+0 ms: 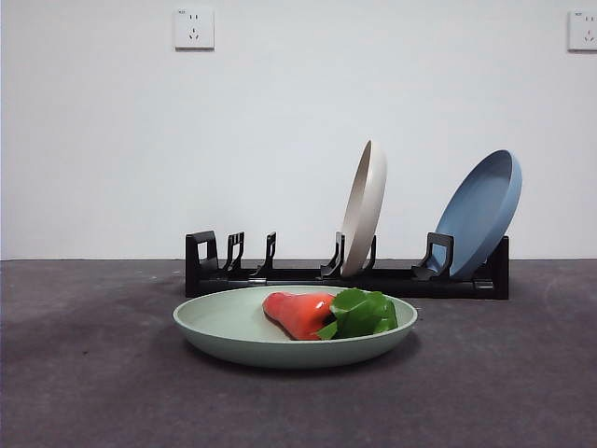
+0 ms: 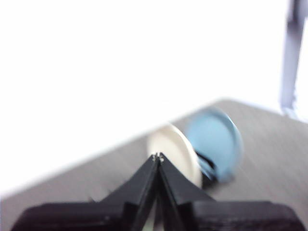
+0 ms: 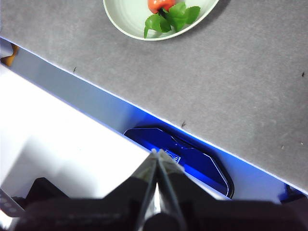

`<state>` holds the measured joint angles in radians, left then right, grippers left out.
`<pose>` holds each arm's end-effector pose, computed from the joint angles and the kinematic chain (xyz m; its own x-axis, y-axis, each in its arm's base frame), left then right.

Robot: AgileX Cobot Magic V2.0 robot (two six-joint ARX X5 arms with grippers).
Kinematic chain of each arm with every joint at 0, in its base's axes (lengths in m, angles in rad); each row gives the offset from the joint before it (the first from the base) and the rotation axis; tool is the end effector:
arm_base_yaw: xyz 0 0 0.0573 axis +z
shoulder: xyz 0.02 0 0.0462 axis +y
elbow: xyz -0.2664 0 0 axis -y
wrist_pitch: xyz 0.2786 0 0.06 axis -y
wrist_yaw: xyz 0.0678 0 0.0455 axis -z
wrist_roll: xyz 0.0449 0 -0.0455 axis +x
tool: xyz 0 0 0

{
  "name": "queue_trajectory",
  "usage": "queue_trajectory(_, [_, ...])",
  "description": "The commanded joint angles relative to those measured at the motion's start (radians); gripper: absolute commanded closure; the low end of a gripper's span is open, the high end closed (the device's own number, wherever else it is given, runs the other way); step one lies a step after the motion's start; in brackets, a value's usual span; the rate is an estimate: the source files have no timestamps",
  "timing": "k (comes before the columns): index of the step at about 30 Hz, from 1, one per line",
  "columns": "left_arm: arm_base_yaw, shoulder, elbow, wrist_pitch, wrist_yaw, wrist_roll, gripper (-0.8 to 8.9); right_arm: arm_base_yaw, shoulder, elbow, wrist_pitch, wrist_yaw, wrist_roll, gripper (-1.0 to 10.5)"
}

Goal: Take the green plate from the plate rack,put the plate on the table,take the carrot from the table,put the carrot in the plate

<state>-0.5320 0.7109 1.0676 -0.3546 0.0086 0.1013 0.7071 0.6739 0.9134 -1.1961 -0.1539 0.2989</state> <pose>0.1471 -0.0870 0.4311 0.8574 -0.5146 0.0021 0.5118 0.8531 0.1011 0.0966 0.0916 0.3025 0.3334 0.4865 -0.8076 -0.4947 0.8194 0.2894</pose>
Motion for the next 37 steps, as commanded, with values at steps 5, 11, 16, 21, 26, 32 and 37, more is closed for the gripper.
queue_trajectory(5, [0.292,-0.230,-0.303,0.214,0.050,0.031,8.16,0.002,-0.002,-0.004,0.006,0.003,-0.001,9.5])
queue_trajectory(11, [0.415,-0.426,-0.599,0.290,0.013,-0.003,8.16,0.002,-0.002,-0.004,0.006,0.003,-0.001,9.5])
queue_trajectory(16, [0.470,-0.536,-0.786,0.295,0.014,-0.070,8.16,0.002,-0.002,-0.004,0.006,0.003,-0.001,9.5])
queue_trajectory(21, [0.501,-0.588,-0.911,0.294,0.016,-0.102,8.16,0.002,-0.002,-0.004,0.006,0.003,-0.001,9.5])
queue_trajectory(26, [0.522,-0.631,-0.997,0.293,0.016,-0.102,8.16,0.002,-0.002,-0.004,0.006,0.003,-0.001,9.5])
queue_trajectory(32, [0.526,-0.671,-1.050,0.277,0.017,-0.106,8.16,0.002,-0.002,-0.004,0.006,0.003,-0.001,9.5])
queue_trajectory(37, [0.528,-0.689,-1.050,0.191,0.019,-0.110,8.16,0.002,-0.002,-0.004,0.006,0.003,-0.001,9.5])
